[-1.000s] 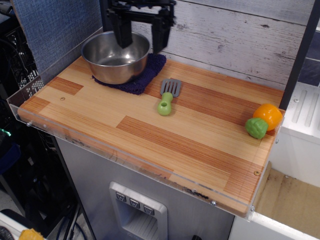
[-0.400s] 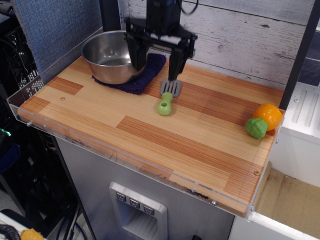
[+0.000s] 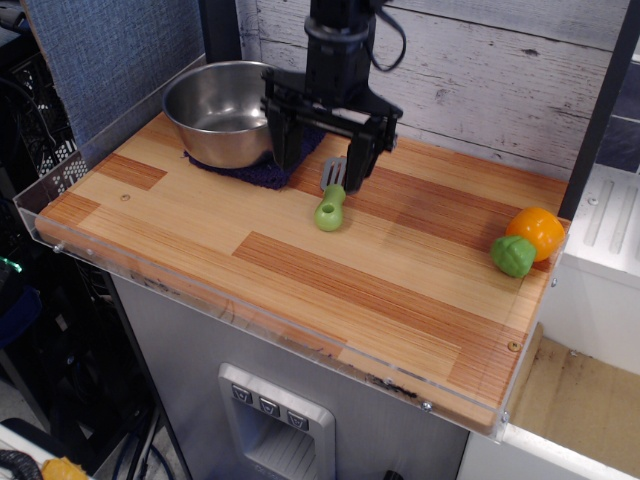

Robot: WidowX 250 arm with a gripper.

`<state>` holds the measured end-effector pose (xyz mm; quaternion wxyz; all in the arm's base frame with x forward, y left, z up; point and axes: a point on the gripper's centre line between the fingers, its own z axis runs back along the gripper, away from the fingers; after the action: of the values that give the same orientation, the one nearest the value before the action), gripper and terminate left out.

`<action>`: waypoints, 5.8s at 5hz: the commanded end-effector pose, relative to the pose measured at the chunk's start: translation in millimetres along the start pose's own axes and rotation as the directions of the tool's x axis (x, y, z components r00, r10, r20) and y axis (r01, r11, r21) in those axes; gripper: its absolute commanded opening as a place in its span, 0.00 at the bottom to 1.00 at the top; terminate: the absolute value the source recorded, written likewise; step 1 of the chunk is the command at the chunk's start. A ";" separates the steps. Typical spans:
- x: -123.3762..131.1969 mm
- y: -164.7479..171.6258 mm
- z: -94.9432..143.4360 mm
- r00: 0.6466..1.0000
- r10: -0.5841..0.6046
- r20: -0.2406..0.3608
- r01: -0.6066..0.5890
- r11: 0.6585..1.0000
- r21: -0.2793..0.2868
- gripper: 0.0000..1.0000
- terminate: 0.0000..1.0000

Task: Move spatula to left front in front of pot.

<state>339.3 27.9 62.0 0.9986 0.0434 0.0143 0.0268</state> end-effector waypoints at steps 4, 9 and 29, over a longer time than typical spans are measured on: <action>16.0 8.0 -45.0 0.999 0.008 -0.041 -0.006 0.998 0.065 0.00 0.00; -14.8 8.3 30.5 0.992 -0.102 0.079 0.113 0.983 -0.145 0.00 0.00; -67.5 93.6 74.6 0.994 -0.042 0.097 0.048 0.997 -0.064 1.00 0.00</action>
<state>274.4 109.5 129.9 1.0000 -0.0003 -0.0092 0.0027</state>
